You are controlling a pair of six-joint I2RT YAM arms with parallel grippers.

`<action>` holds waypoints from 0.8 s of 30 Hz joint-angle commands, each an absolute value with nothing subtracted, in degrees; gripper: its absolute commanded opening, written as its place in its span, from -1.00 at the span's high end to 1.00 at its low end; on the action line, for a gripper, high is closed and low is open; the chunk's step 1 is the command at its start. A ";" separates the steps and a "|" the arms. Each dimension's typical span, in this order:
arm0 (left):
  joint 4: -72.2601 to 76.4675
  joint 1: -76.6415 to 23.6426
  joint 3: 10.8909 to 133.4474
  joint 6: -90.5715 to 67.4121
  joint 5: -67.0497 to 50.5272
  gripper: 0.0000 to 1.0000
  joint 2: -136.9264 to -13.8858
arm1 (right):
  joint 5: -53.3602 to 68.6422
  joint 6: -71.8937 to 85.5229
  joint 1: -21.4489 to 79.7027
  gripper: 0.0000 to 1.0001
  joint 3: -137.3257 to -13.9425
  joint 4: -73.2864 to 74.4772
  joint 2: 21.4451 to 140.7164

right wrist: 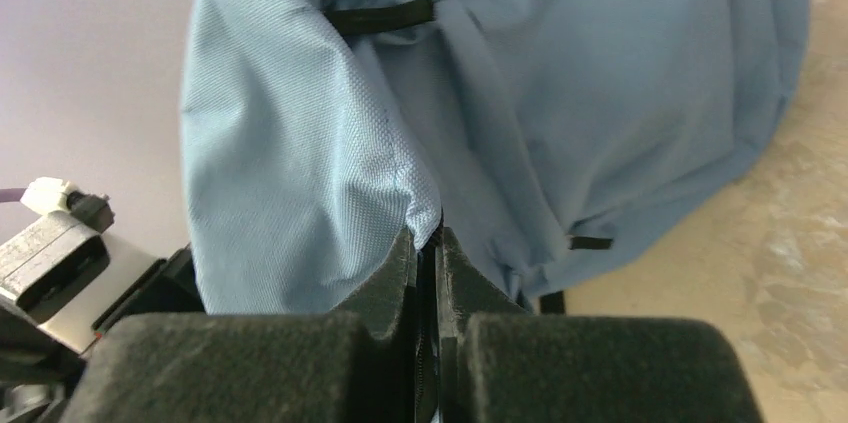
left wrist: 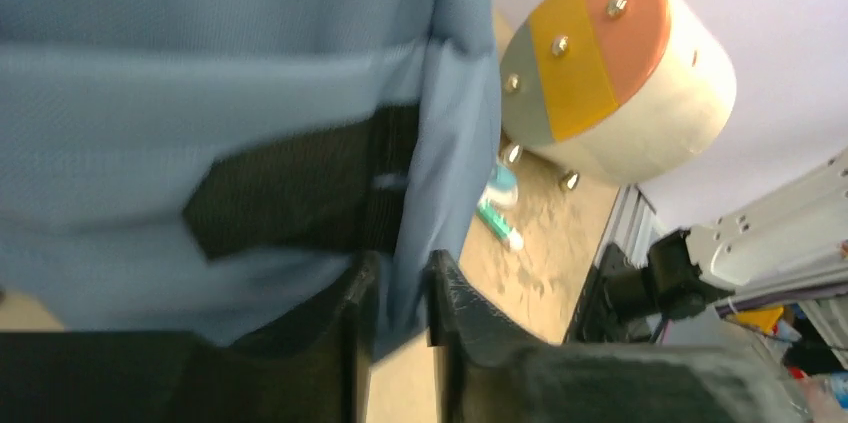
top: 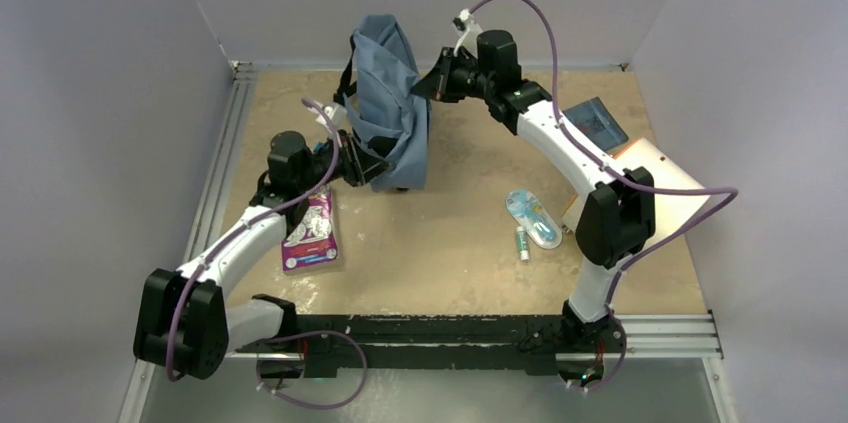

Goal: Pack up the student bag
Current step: Adjust the student bag at the center of the board.

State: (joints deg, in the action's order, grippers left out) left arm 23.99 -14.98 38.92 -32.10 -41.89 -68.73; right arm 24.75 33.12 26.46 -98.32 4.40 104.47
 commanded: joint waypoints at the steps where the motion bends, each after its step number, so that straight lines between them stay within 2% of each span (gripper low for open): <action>1: 15.15 -15.28 36.45 -34.79 -40.80 0.32 -63.69 | 16.51 27.40 26.05 1.00 -95.17 -1.55 100.86; 4: 10.23 -15.21 36.36 -35.34 -36.76 -0.11 -58.45 | 16.21 26.75 28.47 1.00 -93.97 -2.20 101.32; 7: 4.54 -15.21 37.73 -36.26 -31.70 -0.38 -52.08 | 15.14 26.57 30.44 1.00 -93.18 -3.02 101.51; 9: 0.79 -15.21 39.57 -37.08 -27.62 -0.48 -48.09 | 14.62 26.63 31.24 1.00 -92.69 -3.34 101.40; 12: -6.45 -15.11 42.98 -39.39 -19.73 -0.53 -44.36 | 13.96 27.33 31.38 1.00 -91.09 -4.82 100.32; 16: -10.50 -15.12 46.18 -40.09 -14.33 -0.57 -45.31 | 10.32 28.88 31.33 1.00 -89.80 -4.60 96.83; 19: -12.61 -15.12 47.07 -40.67 -11.45 -0.41 -48.62 | 3.41 29.78 30.43 1.00 -89.74 -3.68 93.01; 24: -10.80 -15.12 49.03 -41.35 -9.60 -0.30 -59.77 | -0.90 28.25 29.18 1.00 -89.63 -3.72 86.91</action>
State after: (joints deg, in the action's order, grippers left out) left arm -9.98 -15.14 46.41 -39.81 -13.47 -51.92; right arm 6.72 29.34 30.79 -88.62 -1.10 93.60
